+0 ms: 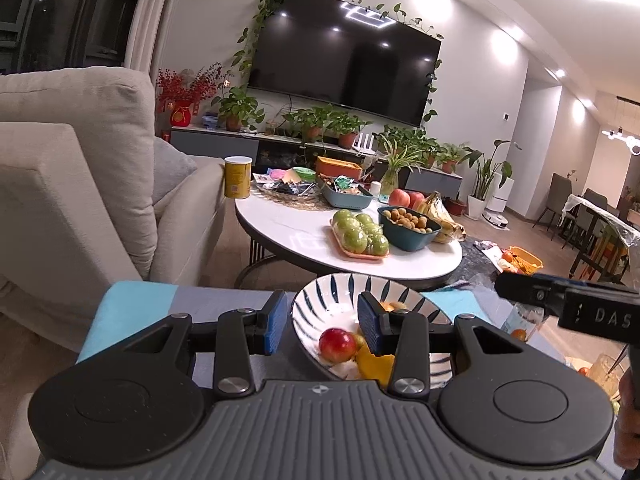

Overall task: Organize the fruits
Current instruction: 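Withdraw both tools from the bowl toward the remaining fruits on the mat, then grasp a stemmed tangerine with the right tool while the left tool grasps an orange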

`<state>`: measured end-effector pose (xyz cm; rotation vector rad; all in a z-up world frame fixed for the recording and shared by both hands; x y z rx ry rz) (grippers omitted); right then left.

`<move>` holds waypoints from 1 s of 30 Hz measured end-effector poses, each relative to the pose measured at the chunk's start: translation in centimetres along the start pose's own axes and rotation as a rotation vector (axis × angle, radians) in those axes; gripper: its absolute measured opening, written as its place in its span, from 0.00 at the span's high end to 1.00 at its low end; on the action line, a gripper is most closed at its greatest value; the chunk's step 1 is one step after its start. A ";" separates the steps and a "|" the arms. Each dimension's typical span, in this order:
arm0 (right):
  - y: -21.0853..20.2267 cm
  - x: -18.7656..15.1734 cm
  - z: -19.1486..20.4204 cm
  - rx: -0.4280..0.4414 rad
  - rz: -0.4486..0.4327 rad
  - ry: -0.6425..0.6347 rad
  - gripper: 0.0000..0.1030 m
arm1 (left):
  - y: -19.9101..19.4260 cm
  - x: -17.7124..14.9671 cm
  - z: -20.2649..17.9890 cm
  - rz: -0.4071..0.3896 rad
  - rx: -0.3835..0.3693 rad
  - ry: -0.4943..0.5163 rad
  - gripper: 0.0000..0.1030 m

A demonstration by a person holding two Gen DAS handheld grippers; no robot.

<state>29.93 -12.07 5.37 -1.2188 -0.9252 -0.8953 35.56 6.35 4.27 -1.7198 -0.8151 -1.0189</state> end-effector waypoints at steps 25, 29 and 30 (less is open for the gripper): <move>1.5 -6.4 4.1 0.151 0.203 -0.002 0.40 | -3.2 -7.3 1.7 0.145 0.035 0.018 0.62; 2.0 -7.1 4.7 0.169 0.223 -0.007 0.40 | -3.6 -7.4 1.5 0.151 0.018 0.017 0.62; 2.1 -7.1 4.9 0.170 0.224 -0.008 0.40 | -3.6 -7.5 1.4 0.153 0.017 0.020 0.62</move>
Point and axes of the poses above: each gripper's, at about its wrist camera, not at the fingertips, and y roughly the way its jaws point, z to its left, x to its top, the point moved 2 cm from there along y, roughly the way its jaws point
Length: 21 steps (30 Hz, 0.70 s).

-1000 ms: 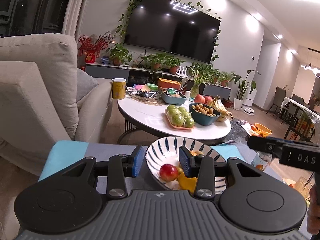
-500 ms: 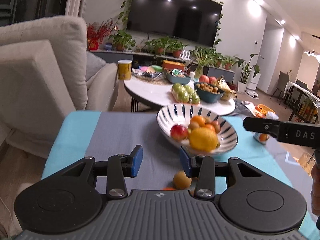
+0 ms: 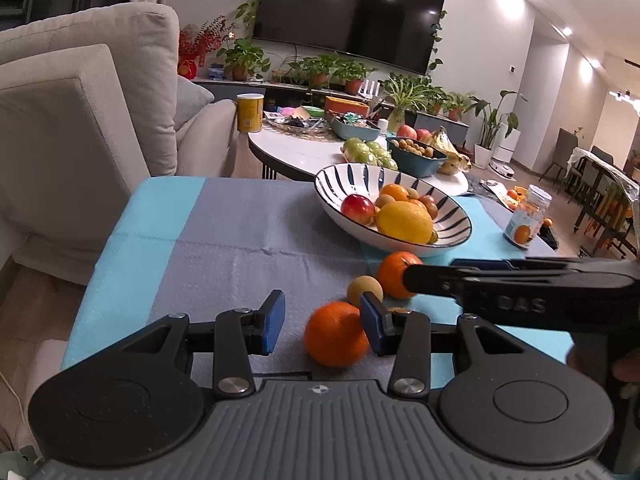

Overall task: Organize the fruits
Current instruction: 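Grasp a stemmed tangerine with the right tool while the left tool grasps an orange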

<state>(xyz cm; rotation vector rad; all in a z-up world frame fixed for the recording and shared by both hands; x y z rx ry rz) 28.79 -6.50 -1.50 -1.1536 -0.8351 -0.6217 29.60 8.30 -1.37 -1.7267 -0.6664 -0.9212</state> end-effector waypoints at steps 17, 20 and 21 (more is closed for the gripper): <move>1.2 -0.5 0.0 -0.027 0.016 0.021 0.41 | 1.0 -0.6 0.3 0.040 -0.036 -0.021 0.64; 0.7 -0.5 -0.3 -0.030 0.012 0.026 0.41 | 1.4 -0.5 0.1 0.037 -0.035 -0.008 0.64; 0.5 -0.5 -0.5 -0.031 0.010 0.027 0.41 | 1.4 -0.6 0.0 0.035 -0.038 -0.007 0.65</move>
Point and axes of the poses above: each gripper's, at about its wrist camera, not at the fingertips, and y roughly the way its jaws point, z to its left, x to its top, the point moved 2 cm from there along y, roughly the way its jaws point
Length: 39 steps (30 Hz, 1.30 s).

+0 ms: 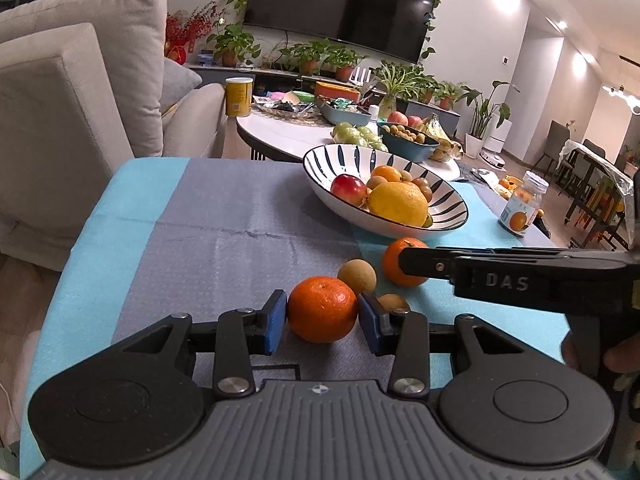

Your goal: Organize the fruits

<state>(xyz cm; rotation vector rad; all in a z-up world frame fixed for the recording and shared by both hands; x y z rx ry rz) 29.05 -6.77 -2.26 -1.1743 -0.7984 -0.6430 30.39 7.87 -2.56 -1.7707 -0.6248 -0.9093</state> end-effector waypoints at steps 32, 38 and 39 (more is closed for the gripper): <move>0.8 -0.9 0.0 -0.009 0.013 -0.060 0.41 | -2.1 2.5 0.5 -0.127 -0.044 -0.053 0.66; 0.0 -0.7 -0.6 -0.018 0.001 -0.044 0.41 | -1.8 3.7 0.1 -0.149 -0.054 -0.046 0.66; -0.3 -0.6 -0.7 -0.021 -0.005 -0.041 0.41 | -1.6 3.9 -0.1 -0.155 -0.051 -0.037 0.66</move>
Point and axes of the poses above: each gripper's, at about its wrist camera, not at the fingertips, and y roughly the way its jaws point, z to its left, x to its top, the point moved 2 cm from there along y, roughly the way its jaws point
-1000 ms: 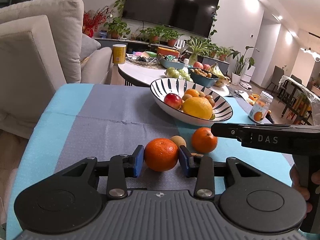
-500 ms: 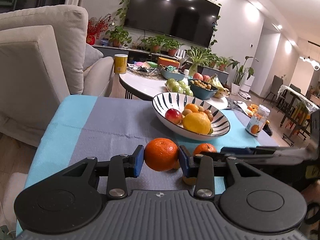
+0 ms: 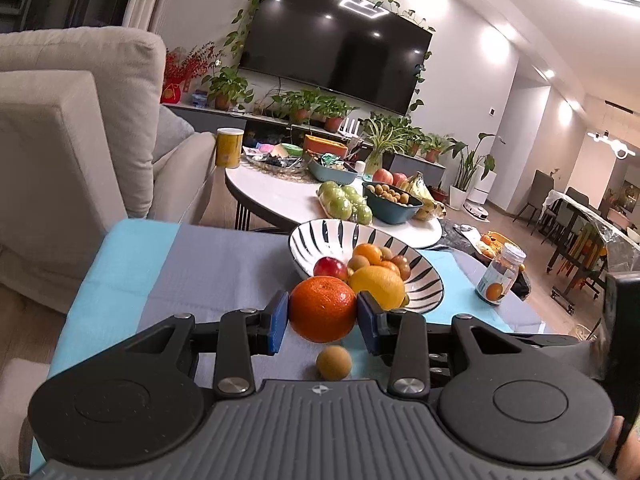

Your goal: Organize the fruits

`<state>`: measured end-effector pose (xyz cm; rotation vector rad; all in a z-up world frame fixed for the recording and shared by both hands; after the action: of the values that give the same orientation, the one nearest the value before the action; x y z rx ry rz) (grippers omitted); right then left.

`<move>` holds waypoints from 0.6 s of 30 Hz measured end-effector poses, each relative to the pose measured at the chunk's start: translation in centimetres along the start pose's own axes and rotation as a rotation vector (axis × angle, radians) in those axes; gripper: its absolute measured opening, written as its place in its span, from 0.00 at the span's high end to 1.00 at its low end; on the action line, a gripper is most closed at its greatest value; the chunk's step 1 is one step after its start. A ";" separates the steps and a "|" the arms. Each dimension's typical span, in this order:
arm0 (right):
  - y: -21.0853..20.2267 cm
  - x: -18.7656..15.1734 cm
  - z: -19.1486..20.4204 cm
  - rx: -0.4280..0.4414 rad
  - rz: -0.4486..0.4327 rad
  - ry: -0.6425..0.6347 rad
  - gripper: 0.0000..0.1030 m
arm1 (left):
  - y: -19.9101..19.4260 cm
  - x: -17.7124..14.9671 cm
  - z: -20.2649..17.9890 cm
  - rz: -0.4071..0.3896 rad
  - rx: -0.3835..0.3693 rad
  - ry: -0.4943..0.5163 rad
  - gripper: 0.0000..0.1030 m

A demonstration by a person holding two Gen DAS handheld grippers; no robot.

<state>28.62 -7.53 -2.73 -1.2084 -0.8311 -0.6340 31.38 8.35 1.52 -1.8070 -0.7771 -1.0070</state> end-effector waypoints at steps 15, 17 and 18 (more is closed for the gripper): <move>-3.2 1.6 -1.6 -0.026 -0.094 0.020 0.41 | 1.9 1.1 -2.4 -0.017 -0.045 0.032 0.66; -3.4 2.0 -1.8 -0.023 -0.103 0.026 0.41 | 2.2 1.2 -2.7 -0.017 -0.049 0.038 0.66; -3.4 2.2 -1.9 -0.021 -0.107 0.029 0.41 | 2.3 1.3 -2.8 -0.016 -0.052 0.043 0.66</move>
<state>27.53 -10.25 0.70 -1.1768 -0.8714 -0.7472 33.00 4.96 2.47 -1.8193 -0.7463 -1.0824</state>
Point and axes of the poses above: each gripper's, at about its wrist camera, not at the fingertips, and y roughly the way its jaws point, z to its left, x to its top, the point moved 2 cm from there along y, roughly the way its jaws point
